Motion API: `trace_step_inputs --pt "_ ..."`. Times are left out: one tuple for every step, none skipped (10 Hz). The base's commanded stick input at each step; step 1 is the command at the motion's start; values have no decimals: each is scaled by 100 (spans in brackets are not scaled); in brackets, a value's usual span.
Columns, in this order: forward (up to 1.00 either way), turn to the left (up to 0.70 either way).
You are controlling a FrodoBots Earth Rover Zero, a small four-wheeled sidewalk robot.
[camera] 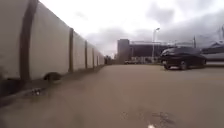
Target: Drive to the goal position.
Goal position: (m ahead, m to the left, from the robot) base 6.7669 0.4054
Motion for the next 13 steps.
trace_step_inputs --pt "100 0" --pt "100 0" --pt "100 0" --pt "100 0" --pt "100 0" --pt "100 0" --pt "100 0" --pt "100 0" --pt "100 0" --pt "100 0" --pt "100 0" --pt "100 0" --pt "100 0"
